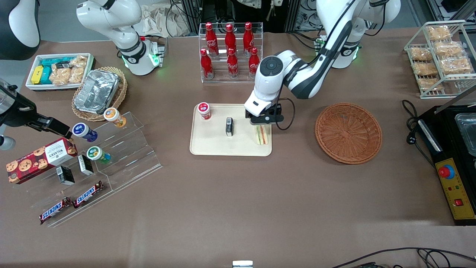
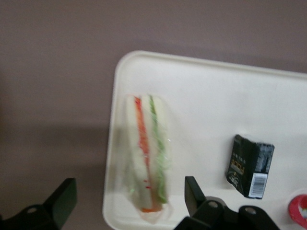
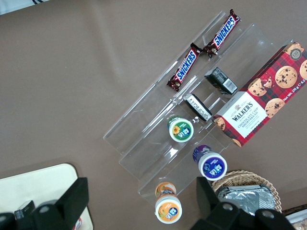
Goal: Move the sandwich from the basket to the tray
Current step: 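Lower the sandwich onto the tray beside the black box and release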
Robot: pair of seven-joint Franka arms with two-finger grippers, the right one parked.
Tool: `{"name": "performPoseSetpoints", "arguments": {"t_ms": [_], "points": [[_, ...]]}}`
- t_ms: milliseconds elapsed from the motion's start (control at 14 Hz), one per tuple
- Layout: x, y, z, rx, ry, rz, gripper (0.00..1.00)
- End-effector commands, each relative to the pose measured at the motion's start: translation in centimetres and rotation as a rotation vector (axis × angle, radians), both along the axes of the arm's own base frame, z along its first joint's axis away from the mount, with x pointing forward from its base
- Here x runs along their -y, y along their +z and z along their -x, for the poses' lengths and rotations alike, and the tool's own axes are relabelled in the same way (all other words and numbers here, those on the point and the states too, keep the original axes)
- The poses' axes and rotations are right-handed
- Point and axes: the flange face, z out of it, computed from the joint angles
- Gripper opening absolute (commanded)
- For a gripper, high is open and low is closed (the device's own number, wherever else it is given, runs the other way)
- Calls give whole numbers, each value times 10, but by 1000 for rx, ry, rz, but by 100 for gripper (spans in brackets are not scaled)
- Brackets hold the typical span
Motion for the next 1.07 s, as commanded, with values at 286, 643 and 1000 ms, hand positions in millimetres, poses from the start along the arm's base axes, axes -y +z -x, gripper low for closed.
{"name": "performPoseSetpoints", "arguments": {"t_ms": [286,643,1000], "points": [[-124,134,-76,-101,28,-123,100],[-239,209,-107,-165,-9,-146,100],[-352,249,-117,-215,37,-6,100]]}}
